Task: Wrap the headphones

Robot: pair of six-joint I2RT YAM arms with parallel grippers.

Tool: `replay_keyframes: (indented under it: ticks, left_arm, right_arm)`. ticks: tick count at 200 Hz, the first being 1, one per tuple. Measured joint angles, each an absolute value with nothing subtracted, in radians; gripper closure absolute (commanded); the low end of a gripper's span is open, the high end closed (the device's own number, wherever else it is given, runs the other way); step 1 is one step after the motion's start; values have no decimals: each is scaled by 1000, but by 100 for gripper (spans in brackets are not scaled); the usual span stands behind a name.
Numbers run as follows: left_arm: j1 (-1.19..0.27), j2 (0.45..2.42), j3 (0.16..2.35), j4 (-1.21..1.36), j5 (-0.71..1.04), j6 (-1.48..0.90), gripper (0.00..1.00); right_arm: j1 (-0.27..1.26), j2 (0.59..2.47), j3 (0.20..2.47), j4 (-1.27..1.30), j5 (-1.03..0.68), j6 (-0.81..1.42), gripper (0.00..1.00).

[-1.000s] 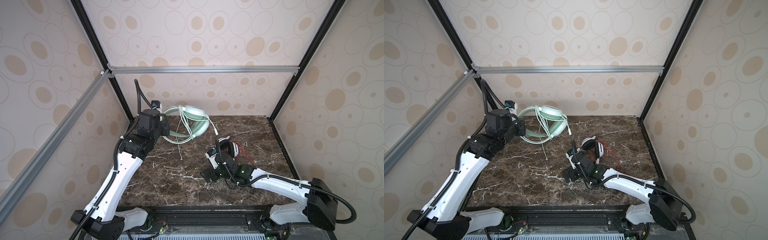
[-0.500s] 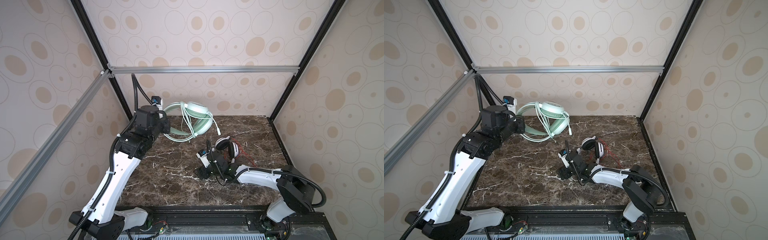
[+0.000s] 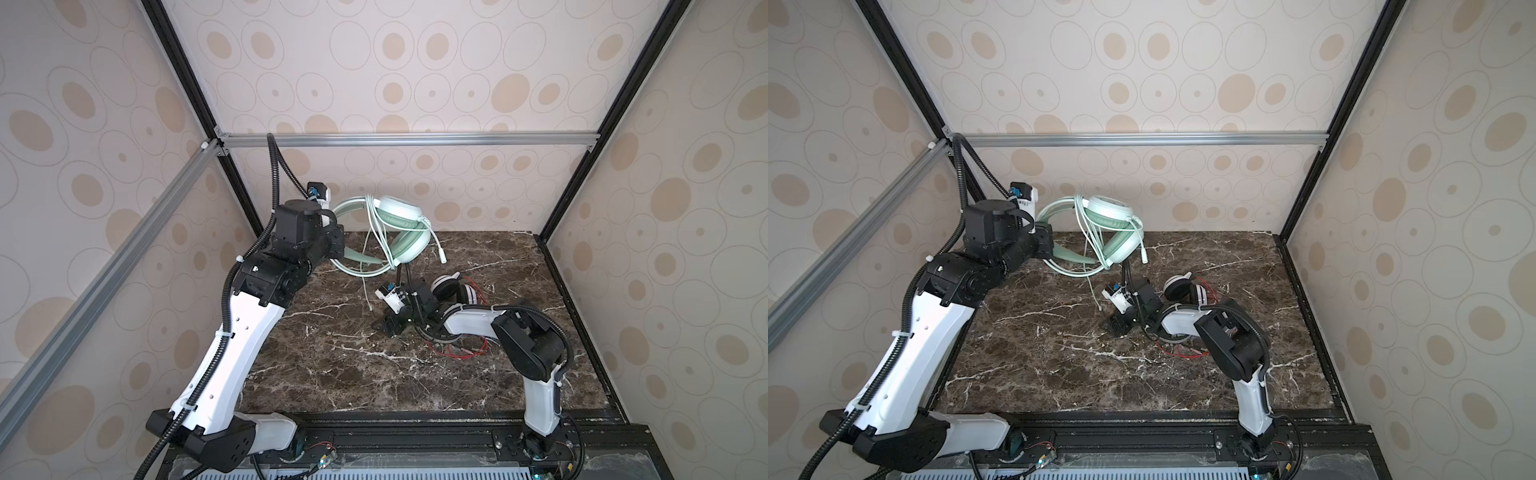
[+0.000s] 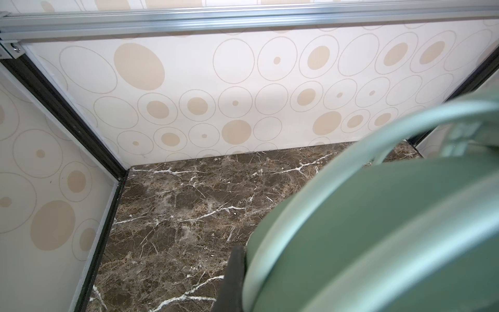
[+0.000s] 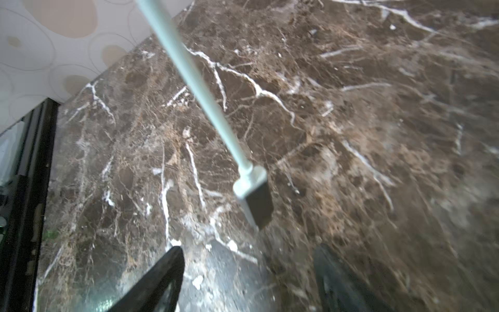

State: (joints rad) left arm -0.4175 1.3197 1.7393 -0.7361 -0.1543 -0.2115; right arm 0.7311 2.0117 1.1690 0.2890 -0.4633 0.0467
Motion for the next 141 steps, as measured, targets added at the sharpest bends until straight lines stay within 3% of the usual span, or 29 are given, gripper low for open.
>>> replay_keyframes:
  ticks: [141]
  left_arm:
    - [-432,1333,1779,-763,-154,-213,100]
  right_arm:
    - [648,2108,1267,442,-545,82,32]
